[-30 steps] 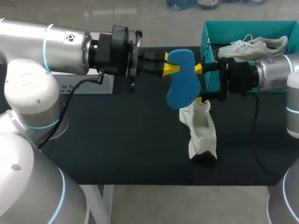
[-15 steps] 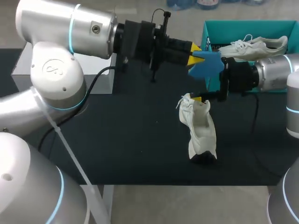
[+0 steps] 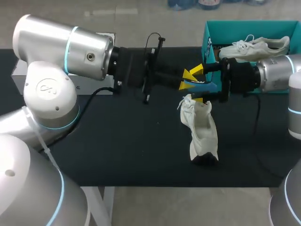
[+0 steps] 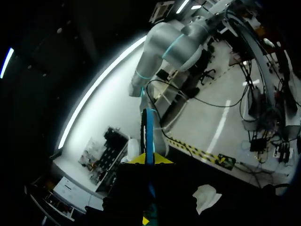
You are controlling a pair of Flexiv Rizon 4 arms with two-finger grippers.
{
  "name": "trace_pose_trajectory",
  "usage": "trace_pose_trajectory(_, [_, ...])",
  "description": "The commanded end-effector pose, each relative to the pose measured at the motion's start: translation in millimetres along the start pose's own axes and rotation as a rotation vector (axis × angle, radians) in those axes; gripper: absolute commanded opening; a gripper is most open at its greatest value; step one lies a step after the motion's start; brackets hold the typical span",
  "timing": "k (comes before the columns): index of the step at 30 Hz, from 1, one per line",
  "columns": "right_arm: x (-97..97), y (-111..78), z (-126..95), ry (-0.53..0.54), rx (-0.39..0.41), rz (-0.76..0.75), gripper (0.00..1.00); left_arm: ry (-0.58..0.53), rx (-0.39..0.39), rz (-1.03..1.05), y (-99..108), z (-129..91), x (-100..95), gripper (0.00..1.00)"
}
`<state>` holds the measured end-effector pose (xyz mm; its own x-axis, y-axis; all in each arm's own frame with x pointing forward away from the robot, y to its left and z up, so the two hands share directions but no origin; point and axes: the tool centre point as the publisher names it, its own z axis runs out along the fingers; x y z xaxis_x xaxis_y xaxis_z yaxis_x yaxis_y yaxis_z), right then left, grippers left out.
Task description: Take the shoe out of the shoebox, open the shoe tongue, remove and reinsert the insole, then place the shoe into the shoebox
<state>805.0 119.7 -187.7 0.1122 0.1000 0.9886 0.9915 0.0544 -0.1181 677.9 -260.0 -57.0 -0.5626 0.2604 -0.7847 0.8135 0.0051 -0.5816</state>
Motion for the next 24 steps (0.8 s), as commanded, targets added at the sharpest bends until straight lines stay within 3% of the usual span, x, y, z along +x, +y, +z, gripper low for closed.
trace_pose_trajectory(1, [-0.2, -1.0, 1, -0.001, -0.004, 0.0, 1.0, -0.01, -0.057, 0.024, -4, -7, 10.9, 0.0])
trace_pose_trajectory(7, [-0.2, -1.0, 1, -0.001, -0.004, 0.0, 1.0, -0.018, -0.065, 0.063, 9, -5, 26.1, 0.0])
trace_pose_trajectory(13, [-0.2, -1.0, 1, -0.001, -0.004, 0.0, 1.0, -0.012, -0.068, 0.101, 35, 5, 37.1, 0.0])
trace_pose_trajectory(24, [-0.2, -1.0, 1, -0.001, -0.004, 0.0, 1.0, -0.024, -0.077, 0.14, 71, 27, 25.4, 0.0])
